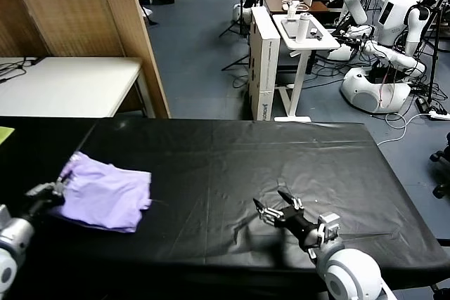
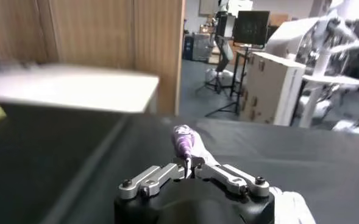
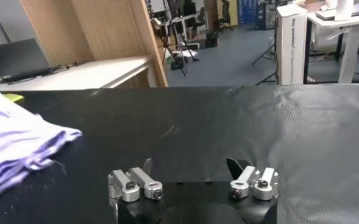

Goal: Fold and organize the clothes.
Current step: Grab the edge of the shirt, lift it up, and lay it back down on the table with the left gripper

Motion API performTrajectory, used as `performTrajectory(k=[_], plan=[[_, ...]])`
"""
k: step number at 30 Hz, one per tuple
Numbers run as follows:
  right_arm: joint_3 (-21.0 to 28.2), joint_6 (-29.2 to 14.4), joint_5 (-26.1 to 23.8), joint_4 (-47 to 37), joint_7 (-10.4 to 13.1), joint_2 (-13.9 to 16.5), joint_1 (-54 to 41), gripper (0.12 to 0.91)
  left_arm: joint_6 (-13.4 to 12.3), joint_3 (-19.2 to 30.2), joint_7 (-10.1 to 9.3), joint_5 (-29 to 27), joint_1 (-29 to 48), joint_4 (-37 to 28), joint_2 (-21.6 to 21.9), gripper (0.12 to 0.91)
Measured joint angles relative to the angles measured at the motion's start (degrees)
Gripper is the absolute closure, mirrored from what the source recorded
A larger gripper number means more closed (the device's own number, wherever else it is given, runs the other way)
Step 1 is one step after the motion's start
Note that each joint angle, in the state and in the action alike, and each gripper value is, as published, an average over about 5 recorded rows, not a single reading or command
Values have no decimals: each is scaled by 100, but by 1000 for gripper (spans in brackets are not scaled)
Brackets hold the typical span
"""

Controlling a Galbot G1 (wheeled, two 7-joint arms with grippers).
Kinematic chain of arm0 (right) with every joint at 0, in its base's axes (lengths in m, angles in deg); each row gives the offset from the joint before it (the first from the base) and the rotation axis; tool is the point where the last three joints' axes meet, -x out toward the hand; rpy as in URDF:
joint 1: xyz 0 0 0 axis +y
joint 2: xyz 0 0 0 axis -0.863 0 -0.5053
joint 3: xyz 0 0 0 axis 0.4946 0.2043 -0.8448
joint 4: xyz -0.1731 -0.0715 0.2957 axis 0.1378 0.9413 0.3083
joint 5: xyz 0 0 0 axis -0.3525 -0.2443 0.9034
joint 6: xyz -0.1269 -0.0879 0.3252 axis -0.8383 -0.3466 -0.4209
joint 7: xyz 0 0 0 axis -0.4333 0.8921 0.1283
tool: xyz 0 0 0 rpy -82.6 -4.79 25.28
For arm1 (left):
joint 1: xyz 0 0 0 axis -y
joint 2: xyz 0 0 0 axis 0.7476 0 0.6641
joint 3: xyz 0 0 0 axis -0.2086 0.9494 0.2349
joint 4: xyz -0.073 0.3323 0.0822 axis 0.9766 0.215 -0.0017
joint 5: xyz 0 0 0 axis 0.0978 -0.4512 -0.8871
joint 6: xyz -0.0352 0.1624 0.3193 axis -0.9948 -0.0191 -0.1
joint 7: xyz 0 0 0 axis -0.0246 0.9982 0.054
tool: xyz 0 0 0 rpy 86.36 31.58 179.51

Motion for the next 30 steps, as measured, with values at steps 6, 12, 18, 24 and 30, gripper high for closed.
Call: performTrajectory(k=[6, 12, 18, 24, 30], plan=[[-93, -12, -86, 83, 1, -22, 146, 118, 466, 854, -355, -182, 290, 543, -694, 844], [-173, -16, -161, 120, 6, -27, 257, 118, 607, 2245, -647, -248, 553, 688, -1821, 844], [-70, -2, -243, 17, 19, -111, 177, 118, 569, 3396, -728, -542, 703, 533, -2828, 844], [60, 70, -28, -26, 86, -158, 41, 118, 465, 4053, -692, -946, 849, 150, -3585, 844], [165, 323, 823, 12, 412, -140, -160, 118, 435, 4385, -488, -1284, 910, -135, -3769, 731]])
